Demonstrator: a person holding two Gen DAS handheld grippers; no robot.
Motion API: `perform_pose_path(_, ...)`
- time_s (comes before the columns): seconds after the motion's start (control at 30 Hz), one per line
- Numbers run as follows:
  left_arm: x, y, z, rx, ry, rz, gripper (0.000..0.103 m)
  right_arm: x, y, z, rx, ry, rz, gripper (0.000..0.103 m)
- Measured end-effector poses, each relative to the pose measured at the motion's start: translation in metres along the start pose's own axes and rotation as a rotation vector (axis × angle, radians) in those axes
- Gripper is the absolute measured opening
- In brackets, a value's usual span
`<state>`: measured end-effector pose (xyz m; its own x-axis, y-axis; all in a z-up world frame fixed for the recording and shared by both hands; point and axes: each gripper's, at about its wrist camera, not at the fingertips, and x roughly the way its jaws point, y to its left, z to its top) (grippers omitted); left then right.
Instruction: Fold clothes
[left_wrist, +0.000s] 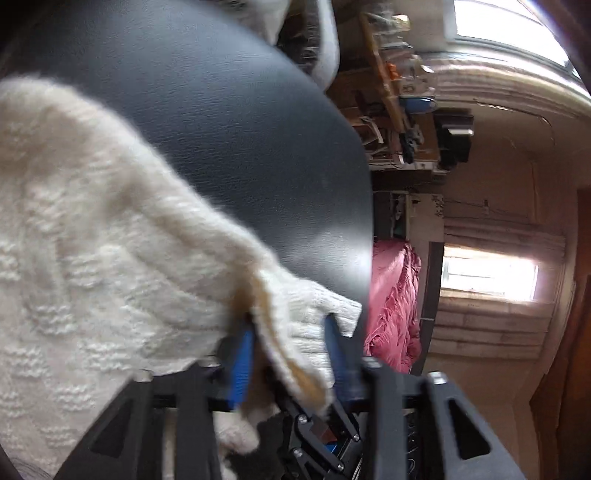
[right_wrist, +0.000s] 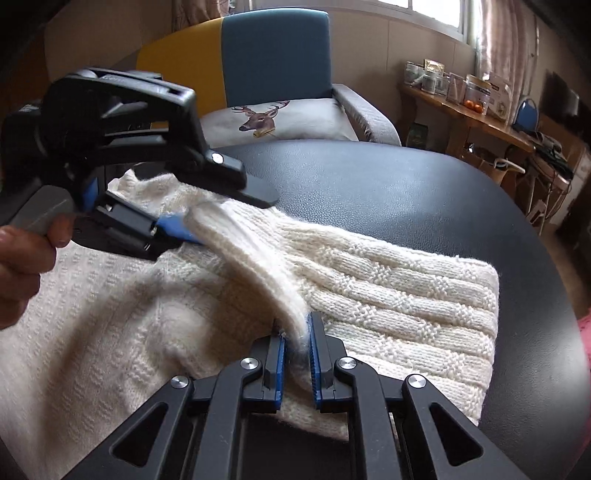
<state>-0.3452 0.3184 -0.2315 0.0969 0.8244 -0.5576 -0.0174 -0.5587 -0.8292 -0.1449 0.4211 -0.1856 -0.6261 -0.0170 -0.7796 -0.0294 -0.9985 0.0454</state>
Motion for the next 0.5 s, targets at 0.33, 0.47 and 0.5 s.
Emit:
perform_pose_path(0.33,-0.065,-0.078,-0.009,0.243,-0.214,0.079,0.005,-0.038,-0.084,-0.002,0.679,-0.165,0.471,0.093)
perform_pose_path(0.47,-0.115,-0.107,-0.009,0.286,-0.307,0.033,0.005,-0.039,-0.109,-0.036,1.056,-0.253,0.796,0.103)
perform_pose_path(0.5,-0.128,-0.113,-0.010,0.292,-0.334,0.014,0.005,-0.037,-0.108,-0.044,1.109,-0.271,0.840,0.103)
